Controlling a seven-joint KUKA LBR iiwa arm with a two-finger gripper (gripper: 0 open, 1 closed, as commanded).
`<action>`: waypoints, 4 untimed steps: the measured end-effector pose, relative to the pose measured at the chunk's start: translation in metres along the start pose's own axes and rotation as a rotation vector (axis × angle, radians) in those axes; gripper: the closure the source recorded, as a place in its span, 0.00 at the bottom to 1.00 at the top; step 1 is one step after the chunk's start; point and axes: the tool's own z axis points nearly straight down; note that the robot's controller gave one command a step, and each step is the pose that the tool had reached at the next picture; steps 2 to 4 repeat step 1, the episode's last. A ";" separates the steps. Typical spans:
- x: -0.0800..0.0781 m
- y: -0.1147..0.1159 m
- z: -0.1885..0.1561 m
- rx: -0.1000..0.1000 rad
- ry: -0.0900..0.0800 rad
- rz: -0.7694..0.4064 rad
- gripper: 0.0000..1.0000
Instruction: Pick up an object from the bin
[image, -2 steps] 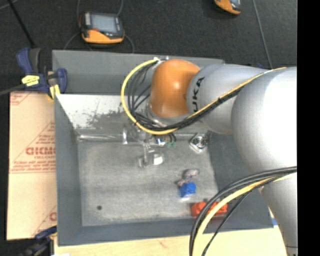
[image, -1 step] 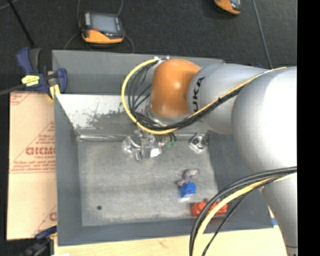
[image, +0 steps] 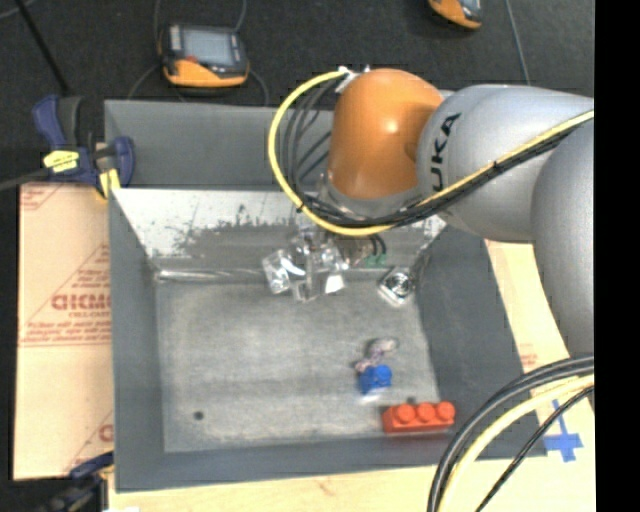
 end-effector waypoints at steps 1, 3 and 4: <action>-0.005 -0.001 -0.057 0.000 0.001 -0.035 1.00; -0.005 -0.001 -0.057 0.000 0.001 -0.035 1.00; -0.005 -0.001 -0.057 0.000 0.001 -0.035 1.00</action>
Offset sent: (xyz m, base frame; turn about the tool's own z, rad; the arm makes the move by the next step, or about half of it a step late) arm 0.0027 0.0024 0.0533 -0.0382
